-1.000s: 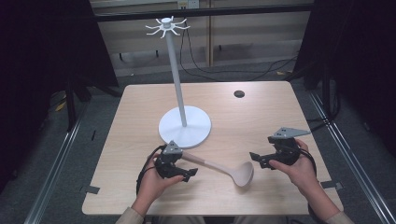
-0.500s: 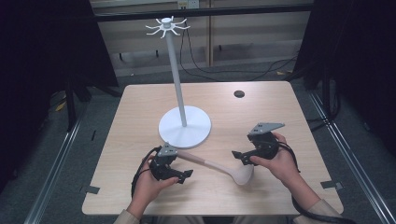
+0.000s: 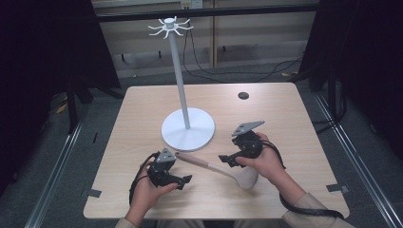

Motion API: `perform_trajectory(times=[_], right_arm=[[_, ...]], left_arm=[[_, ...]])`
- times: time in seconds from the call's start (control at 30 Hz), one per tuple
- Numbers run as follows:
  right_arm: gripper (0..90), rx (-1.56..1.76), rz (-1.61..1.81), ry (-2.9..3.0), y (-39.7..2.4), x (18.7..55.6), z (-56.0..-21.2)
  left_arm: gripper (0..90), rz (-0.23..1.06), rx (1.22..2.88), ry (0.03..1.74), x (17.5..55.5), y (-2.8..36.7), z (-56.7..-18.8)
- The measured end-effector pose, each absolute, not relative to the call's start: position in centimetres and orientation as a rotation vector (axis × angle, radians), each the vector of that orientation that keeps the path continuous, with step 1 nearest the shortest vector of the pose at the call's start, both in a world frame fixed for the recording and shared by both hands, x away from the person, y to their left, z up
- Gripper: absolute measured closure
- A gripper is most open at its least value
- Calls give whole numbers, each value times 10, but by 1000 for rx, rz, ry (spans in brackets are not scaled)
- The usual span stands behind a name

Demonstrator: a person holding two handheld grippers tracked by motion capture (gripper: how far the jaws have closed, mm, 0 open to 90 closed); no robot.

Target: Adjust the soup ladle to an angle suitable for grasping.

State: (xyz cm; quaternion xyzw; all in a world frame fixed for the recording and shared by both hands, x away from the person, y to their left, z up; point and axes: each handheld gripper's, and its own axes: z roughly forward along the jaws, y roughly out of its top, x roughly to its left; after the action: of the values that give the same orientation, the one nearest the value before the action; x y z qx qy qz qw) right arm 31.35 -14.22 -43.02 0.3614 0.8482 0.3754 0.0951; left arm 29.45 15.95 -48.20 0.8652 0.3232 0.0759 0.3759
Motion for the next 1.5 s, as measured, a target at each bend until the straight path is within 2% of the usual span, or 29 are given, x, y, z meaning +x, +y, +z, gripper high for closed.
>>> perform_trajectory(times=[1.0, 1.5], right_arm=[[463, 998, 884, 2779, -88, 332, -458], [689, 908, 732, 2844, -78, 330, -477]], left_arm=[[97, 199, 2178, 883, 296, 174, -483], [97, 202, 2164, 891, 296, 175, -483]])
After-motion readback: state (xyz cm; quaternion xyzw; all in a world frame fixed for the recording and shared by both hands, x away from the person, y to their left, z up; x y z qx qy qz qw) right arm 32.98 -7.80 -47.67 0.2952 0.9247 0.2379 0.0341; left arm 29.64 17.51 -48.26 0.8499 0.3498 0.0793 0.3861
